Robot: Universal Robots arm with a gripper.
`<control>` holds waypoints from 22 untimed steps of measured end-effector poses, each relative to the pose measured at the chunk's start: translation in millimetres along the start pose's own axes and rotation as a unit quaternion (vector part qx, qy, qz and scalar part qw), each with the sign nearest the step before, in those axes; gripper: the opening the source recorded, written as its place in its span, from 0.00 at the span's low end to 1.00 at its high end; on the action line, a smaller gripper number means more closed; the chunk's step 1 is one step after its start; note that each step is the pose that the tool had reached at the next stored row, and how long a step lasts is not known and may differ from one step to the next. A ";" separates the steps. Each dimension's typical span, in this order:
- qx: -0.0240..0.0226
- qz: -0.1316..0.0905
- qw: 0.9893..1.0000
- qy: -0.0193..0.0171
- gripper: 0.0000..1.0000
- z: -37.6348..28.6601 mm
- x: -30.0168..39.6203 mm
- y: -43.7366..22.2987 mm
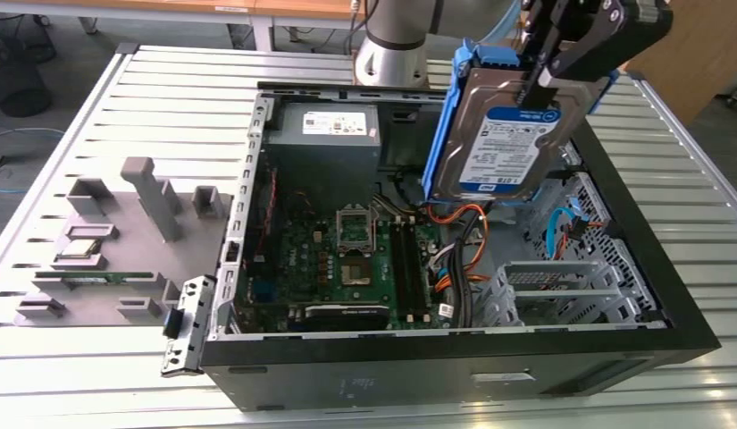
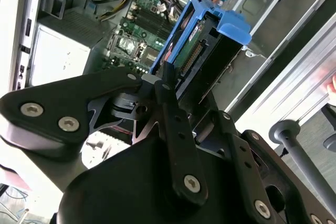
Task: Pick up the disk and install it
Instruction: 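Pick up the disk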
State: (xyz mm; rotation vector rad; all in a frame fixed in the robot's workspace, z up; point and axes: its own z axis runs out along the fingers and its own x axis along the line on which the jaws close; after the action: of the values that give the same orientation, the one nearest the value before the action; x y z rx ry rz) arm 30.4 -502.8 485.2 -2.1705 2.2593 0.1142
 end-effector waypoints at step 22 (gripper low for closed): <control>0.000 0.001 1.000 0.000 0.35 -2.0 37.6 -14.5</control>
State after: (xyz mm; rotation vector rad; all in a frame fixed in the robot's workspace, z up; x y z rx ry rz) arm 43.3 -541.0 484.4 -2.1670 2.2624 0.1142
